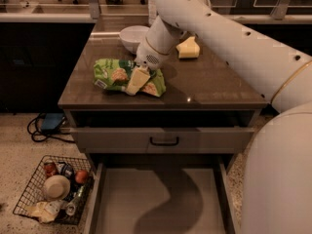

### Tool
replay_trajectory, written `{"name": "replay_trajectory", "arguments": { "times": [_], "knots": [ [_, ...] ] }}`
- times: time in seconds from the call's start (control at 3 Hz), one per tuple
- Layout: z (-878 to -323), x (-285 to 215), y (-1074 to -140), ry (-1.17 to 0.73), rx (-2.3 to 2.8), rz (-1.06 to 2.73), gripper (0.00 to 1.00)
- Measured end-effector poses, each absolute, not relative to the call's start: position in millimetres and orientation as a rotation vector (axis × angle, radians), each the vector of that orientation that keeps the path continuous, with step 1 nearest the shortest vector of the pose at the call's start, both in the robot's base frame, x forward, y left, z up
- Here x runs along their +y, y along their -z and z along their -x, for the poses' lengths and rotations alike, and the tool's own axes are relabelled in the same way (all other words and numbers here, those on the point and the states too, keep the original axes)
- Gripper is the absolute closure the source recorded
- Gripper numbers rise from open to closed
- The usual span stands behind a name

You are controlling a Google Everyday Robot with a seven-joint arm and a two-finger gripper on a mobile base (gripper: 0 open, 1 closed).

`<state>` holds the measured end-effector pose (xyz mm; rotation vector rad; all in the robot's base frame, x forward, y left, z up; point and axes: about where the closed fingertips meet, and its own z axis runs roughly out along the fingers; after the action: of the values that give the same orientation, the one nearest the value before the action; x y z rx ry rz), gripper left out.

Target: Place green rice chip bag into middle drawer

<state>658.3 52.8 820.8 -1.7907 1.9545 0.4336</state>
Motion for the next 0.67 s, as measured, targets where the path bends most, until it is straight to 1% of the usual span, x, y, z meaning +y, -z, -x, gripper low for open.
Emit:
{"name": "replay_trajectory", "arguments": {
  "times": [0.33,0.67],
  "knots": [
    [-658.0,53.9,-819.2,-0.436,1.955,1.794,0.85],
    [-658.0,54.1,-819.8,-0.437,1.955,1.794,1.00]
  ]
}}
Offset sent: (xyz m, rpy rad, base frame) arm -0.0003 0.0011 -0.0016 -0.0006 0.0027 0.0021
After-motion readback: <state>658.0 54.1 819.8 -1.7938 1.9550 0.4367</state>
